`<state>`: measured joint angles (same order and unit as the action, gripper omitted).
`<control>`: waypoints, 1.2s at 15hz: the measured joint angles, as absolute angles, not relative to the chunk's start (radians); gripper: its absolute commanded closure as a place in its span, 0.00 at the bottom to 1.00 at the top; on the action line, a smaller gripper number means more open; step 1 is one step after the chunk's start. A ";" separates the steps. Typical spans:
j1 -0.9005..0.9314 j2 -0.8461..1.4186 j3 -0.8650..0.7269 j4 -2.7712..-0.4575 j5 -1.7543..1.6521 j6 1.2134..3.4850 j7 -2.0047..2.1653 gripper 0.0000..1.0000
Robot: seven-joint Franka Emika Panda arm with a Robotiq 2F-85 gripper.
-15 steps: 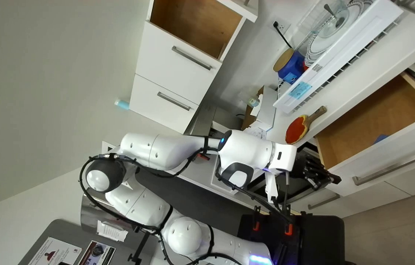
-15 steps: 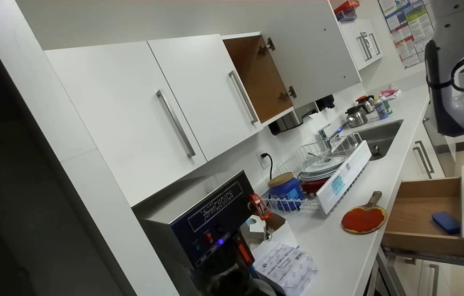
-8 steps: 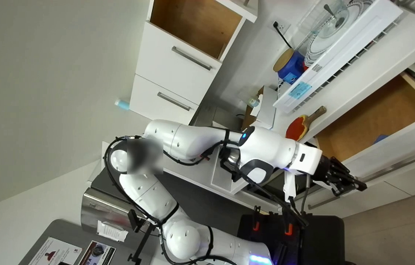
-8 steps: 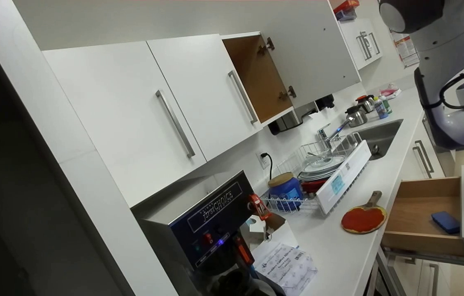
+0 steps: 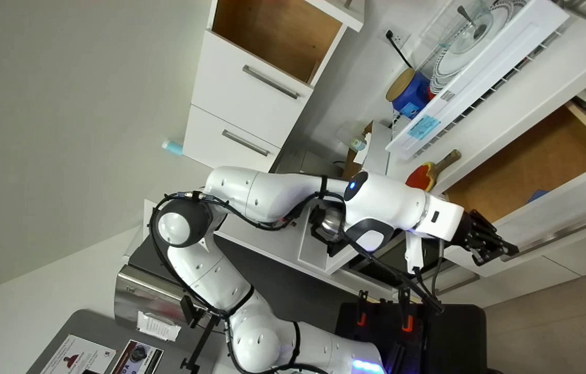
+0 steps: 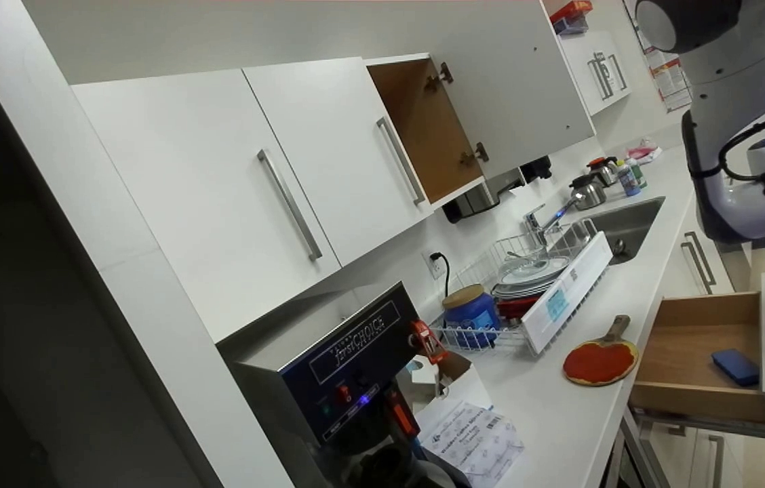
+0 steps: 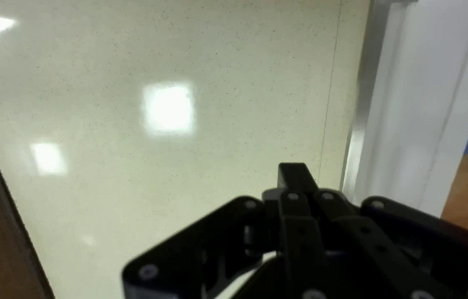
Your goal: Remove the blue object from the bottom shelf, put it in the drawer and then close the drawer
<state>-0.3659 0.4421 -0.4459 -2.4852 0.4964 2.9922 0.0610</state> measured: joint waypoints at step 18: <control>-0.595 0.724 -0.032 -2.303 0.813 3.225 0.112 1.00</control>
<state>-0.5948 0.7239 -0.0324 -2.3029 0.8125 3.2255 0.1124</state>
